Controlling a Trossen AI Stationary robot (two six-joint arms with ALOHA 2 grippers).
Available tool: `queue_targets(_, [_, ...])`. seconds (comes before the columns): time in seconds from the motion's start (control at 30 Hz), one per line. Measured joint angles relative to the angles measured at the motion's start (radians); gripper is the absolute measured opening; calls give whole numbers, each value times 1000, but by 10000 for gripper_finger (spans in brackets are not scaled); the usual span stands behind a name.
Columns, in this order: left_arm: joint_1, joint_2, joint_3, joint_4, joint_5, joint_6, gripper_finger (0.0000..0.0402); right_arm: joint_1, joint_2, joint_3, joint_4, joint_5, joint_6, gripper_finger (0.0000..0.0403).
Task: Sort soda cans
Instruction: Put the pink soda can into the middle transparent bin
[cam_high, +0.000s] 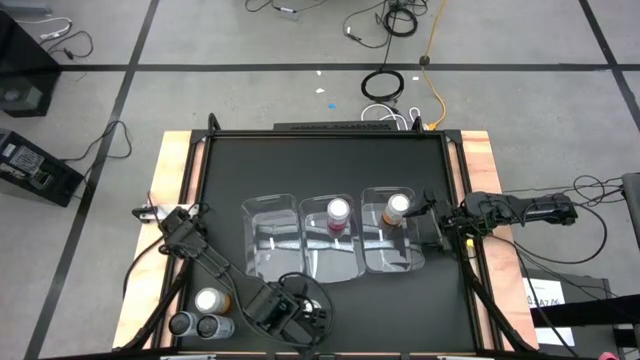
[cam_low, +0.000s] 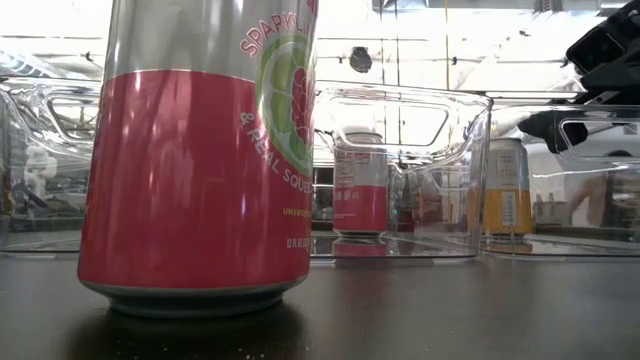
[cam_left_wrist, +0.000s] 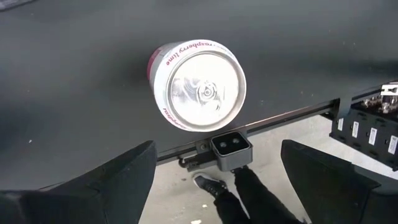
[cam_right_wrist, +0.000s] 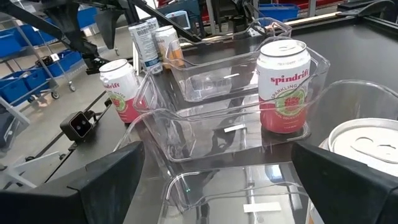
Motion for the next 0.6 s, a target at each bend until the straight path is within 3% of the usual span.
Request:
queue_targets(0.43, [58, 47, 0, 60, -7, 3, 352, 0, 0, 0, -2, -17, 15, 398])
queue_targets(0.6, [75, 62, 0, 64, 46, 3, 352, 0, 0, 0, -2, -26, 18, 398])
